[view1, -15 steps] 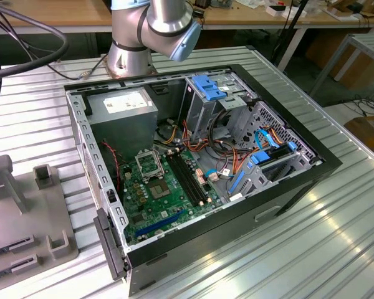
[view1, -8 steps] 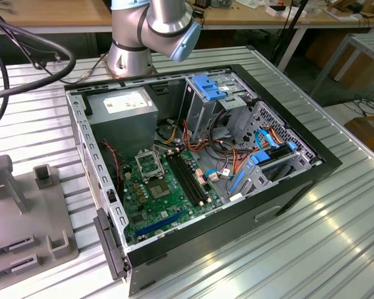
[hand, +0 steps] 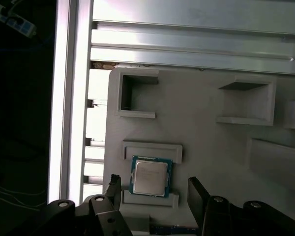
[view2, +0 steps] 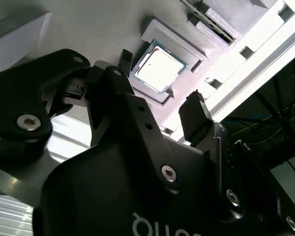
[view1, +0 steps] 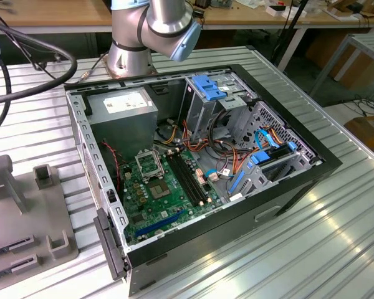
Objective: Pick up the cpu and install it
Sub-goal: 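Pick up the cpu and move it towards the insertion slot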
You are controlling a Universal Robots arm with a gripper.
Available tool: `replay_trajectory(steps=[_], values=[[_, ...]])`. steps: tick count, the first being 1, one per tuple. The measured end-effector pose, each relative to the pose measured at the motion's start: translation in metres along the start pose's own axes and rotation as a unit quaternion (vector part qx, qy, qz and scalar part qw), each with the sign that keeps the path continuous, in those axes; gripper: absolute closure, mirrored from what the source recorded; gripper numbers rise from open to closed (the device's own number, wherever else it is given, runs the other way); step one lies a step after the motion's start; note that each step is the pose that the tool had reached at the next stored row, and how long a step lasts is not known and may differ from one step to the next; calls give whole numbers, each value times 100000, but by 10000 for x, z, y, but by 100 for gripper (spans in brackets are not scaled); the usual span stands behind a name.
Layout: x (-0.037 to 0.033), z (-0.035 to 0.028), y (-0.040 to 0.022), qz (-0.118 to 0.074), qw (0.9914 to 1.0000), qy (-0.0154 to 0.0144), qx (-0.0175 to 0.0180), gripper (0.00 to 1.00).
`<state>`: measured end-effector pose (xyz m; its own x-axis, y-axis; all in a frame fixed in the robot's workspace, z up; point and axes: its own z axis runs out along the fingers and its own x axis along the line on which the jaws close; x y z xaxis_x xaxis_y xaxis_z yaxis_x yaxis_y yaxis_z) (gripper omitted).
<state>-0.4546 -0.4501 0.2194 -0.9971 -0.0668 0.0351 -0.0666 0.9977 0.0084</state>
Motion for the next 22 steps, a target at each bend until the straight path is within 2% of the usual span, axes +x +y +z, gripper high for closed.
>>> replay_trajectory(steps=[5, 7, 11, 14, 18, 22], values=[[-3, 99, 4, 0, 100000, 17, -45, 34], [-1, 136, 38, -1, 100000, 27, -77, 34], [56, 182, 53, -3, 100000, -2, -77, 34], [62, 230, 53, -5, 100000, -15, -78, 34], [62, 274, 43, 4, 100000, -12, -75, 34], [61, 291, 42, -1, 100000, -4, -74, 34]])
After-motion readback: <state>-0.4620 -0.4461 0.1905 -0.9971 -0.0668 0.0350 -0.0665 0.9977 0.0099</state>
